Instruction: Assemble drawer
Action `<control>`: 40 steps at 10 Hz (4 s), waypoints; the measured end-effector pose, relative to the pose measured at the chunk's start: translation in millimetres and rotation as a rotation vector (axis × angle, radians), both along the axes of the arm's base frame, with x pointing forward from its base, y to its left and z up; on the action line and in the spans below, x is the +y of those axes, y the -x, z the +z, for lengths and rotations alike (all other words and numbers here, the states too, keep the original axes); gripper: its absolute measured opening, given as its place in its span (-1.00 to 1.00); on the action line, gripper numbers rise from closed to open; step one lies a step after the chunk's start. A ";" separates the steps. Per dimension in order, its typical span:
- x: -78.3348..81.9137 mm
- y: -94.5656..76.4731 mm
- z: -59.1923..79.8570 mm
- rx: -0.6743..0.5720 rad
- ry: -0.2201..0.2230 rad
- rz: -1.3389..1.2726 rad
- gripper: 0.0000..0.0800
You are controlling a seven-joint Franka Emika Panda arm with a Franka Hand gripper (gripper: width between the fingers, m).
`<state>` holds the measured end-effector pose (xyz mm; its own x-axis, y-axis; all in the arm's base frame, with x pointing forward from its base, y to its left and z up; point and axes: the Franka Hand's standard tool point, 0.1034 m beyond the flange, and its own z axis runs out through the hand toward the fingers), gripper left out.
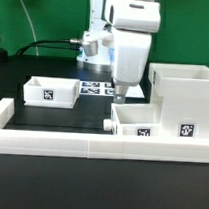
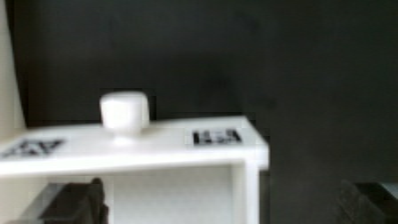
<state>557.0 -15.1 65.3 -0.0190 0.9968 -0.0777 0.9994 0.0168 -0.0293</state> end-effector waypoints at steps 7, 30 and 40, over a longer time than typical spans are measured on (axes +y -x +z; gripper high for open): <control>-65.2 6.9 -30.5 0.048 -0.114 0.035 0.62; -18.0 24.0 -33.0 0.108 -0.239 -0.201 0.62; -71.1 71.0 1.1 0.104 -0.207 -0.415 0.62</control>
Offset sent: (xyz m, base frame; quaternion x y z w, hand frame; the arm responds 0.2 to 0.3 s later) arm 0.0028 -0.0253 -0.0171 0.0138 0.0309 -0.0184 0.9993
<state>486.0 -86.2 66.5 0.3866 0.9163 0.1046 0.9150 -0.3670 -0.1675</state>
